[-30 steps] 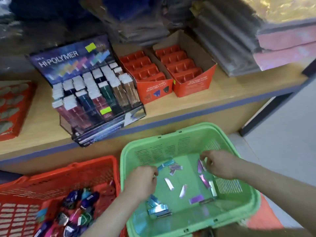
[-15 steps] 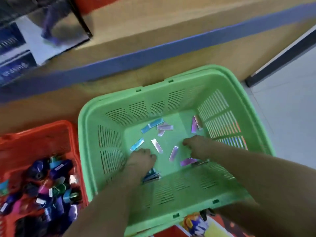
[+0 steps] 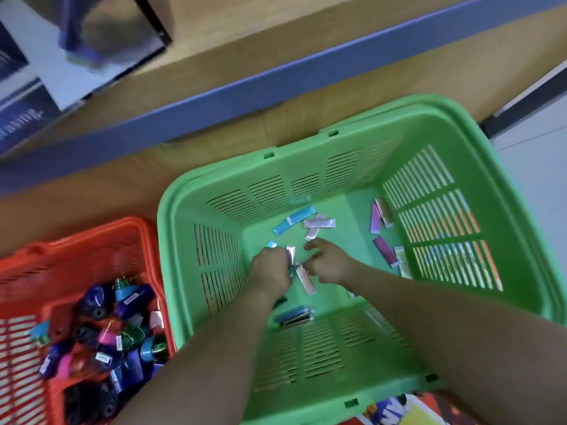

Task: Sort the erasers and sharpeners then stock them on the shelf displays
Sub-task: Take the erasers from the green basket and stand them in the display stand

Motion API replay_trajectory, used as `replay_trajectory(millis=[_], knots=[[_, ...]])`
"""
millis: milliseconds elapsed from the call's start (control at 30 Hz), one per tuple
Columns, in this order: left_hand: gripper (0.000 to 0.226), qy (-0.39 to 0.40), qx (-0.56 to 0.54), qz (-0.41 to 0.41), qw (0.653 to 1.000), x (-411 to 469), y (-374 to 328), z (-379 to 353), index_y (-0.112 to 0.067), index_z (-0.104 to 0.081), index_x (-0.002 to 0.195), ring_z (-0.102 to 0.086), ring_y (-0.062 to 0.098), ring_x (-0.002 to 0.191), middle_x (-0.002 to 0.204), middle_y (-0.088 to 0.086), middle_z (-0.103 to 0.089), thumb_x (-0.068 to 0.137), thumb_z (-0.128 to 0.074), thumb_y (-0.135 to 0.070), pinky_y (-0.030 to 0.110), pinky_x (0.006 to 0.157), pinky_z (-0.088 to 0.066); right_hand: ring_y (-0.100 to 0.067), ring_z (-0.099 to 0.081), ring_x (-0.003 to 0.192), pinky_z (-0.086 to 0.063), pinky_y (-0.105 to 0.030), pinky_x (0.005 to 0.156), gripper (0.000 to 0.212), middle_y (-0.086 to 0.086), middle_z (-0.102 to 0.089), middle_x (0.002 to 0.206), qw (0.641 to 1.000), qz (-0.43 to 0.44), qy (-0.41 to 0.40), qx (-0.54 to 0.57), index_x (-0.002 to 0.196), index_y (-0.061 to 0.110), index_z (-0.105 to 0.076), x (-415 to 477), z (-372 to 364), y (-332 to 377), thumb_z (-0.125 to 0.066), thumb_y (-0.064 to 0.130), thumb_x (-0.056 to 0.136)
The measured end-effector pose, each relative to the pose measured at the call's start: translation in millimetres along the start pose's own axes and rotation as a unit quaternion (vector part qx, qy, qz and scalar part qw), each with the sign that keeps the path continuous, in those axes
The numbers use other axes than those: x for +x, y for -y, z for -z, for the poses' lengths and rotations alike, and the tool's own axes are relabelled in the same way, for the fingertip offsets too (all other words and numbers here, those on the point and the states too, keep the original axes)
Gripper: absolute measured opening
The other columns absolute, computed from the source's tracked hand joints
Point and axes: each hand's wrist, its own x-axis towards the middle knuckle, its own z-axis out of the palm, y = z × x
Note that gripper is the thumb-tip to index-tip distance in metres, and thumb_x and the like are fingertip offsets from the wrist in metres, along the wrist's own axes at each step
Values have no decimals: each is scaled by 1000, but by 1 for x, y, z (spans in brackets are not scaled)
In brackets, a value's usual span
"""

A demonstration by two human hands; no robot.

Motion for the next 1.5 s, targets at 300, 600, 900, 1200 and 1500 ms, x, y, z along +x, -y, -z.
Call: replay_trajectory(millis=[300, 600, 900, 1200, 1500], knots=[[15, -26, -397, 30, 917, 5, -27, 19, -15, -63, 73, -67, 22, 68, 78, 6, -70, 72, -77, -10, 39, 74, -58, -16, -61, 58, -55, -30, 63, 24, 0, -64, 74, 927, -70, 134, 342, 101, 18, -61, -12, 17, 17, -55, 41, 96], [64, -147, -91, -87, 981, 33, -29, 11, -30, -34, 144, -43, 25, 125, 141, 2, -45, 87, -64, -34, 36, 100, -43, -16, -63, 67, -51, -32, 70, 17, -6, -64, 85, 979, 5, 2, 204, 116, 18, -58, -11, 59, 11, -50, 17, 101], [28, -170, 14, -127, 977, 42, -55, -16, -18, -47, 119, -55, 33, 100, 112, 13, -53, 92, -52, -21, 38, 76, -45, -25, -67, 102, -50, -43, 94, 34, -10, -70, 101, 997, -11, -46, 60, 116, 16, -57, -18, 84, 1, -45, -4, 92], [24, -114, -141, -77, 980, 33, -54, -12, -9, -51, 112, -62, 32, 93, 103, 13, -63, 92, -52, -22, 35, 74, -48, -17, -38, 49, -32, -29, 52, 16, -3, -42, 58, 988, -1, -67, 141, 78, 15, -51, -35, 80, 16, -64, 19, 87], [18, -1, -677, 11, 736, -41, -52, 40, -20, -66, 104, -68, 24, 84, 89, 6, -74, 91, -63, -9, 40, 82, -54, -20, -61, 63, -46, -27, 46, 26, -11, -63, 79, 969, -15, 4, 247, 110, 3, -57, -89, 68, 36, -52, 27, 100]])
